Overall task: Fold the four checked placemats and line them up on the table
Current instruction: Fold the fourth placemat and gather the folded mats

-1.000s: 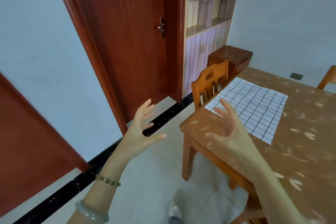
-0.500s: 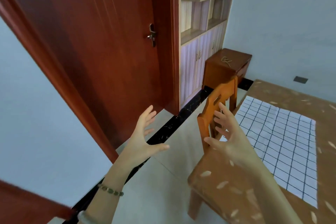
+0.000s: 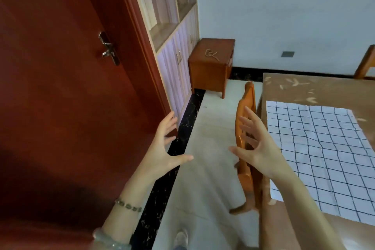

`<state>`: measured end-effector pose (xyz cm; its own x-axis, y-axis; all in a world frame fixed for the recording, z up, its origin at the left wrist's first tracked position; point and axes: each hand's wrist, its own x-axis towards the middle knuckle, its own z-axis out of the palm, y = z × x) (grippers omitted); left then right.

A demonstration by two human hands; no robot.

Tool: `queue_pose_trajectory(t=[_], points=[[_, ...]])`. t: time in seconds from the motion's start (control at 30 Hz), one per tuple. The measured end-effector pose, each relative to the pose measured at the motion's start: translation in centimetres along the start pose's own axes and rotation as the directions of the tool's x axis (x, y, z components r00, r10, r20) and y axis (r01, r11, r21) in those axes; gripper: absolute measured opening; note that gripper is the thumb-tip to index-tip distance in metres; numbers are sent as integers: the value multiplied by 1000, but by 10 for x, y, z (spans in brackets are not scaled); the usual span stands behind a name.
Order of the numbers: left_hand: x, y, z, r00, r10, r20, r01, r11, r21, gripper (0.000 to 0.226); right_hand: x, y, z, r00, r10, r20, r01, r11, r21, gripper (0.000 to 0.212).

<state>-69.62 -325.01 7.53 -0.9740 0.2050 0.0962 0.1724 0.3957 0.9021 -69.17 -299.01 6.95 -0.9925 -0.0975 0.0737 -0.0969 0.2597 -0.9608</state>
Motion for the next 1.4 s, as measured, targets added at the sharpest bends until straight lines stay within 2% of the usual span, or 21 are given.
queue_pose_trajectory(t=[0.13, 0.27, 0.5, 0.63, 0.77, 0.93, 1.07, 1.23, 1.4], points=[[71, -24, -39, 988, 52, 148, -49, 999, -23, 109, 44, -7, 28, 991, 45, -127, -46, 999, -3, 100], [136, -39, -45, 951, 87, 298, -67, 995, -75, 114, 69, -5, 31, 964, 100, -247, -105, 994, -7, 99], [237, -39, 11, 835, 181, 519, -145, 983, -110, 114, 92, 12, 3, 855, 203, -478, -230, 973, 1, 99], [290, -35, 56, 757, 226, 613, -174, 974, -144, 115, 109, 33, -23, 760, 241, -603, -267, 963, 49, 96], [342, -26, 102, 666, 251, 703, -175, 968, -180, 109, 126, 55, -53, 670, 285, -686, -311, 946, 90, 96], [395, -7, 156, 564, 263, 782, -178, 964, -196, 112, 143, 71, -89, 594, 333, -732, -351, 926, 136, 97], [423, 3, 196, 459, 262, 849, -183, 963, -198, 111, 145, 77, -109, 495, 367, -788, -367, 910, 193, 97], [449, 15, 249, 300, 268, 916, -188, 958, -219, 110, 142, 86, -125, 358, 423, -832, -400, 875, 273, 98], [473, 22, 301, 111, 262, 959, -167, 956, -242, 108, 143, 95, -130, 161, 447, -880, -424, 836, 348, 97]])
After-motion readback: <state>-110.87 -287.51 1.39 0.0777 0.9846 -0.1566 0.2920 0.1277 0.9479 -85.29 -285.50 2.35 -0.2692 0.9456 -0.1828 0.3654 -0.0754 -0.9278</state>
